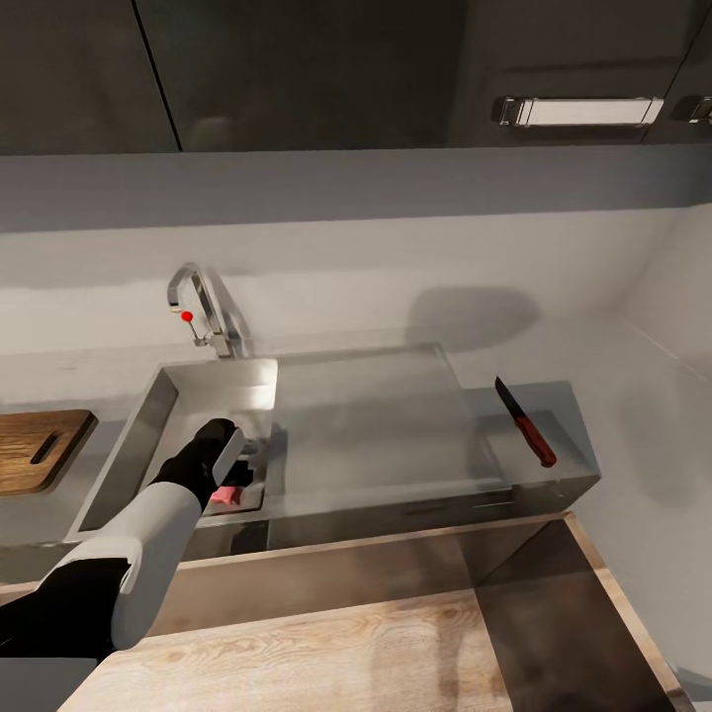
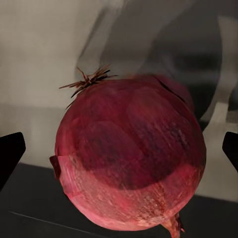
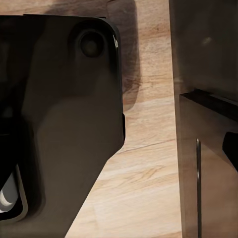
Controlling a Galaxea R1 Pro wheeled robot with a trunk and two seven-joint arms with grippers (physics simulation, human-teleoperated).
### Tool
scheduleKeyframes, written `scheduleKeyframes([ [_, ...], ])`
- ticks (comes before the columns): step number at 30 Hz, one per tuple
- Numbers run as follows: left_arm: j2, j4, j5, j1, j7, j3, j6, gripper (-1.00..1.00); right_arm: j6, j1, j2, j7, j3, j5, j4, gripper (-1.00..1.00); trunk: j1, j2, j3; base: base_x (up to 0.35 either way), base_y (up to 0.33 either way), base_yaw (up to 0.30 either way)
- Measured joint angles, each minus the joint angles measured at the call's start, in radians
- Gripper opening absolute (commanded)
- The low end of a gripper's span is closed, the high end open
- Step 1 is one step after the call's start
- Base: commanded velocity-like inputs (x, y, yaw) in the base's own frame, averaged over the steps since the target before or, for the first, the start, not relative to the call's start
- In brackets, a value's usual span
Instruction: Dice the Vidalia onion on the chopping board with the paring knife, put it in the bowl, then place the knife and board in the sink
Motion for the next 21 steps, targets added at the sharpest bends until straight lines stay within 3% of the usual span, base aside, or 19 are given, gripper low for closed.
scheduleKeyframes([
  [1, 0.000, 0.000, 0.000, 0.000, 0.000, 0.000, 0.000, 1.00, 0.000, 0.000, 0.000, 0.000, 0.000, 0.000, 0.000, 1.00, 0.000, 0.000, 0.000, 0.000, 0.000, 0.000],
  [2, 0.000, 0.000, 0.000, 0.000, 0.000, 0.000, 0.000, -1.00, 0.000, 0.000, 0.000, 0.000, 0.000, 0.000, 0.000, 1.00, 0.000, 0.000, 0.000, 0.000, 0.000, 0.000],
  [21, 0.000, 0.002, 0.000, 0.000, 0.001, 0.001, 0.000, -1.00, 0.000, 0.000, 0.000, 0.000, 0.000, 0.000, 0.000, 1.00, 0.000, 0.000, 0.000, 0.000, 0.000, 0.000],
])
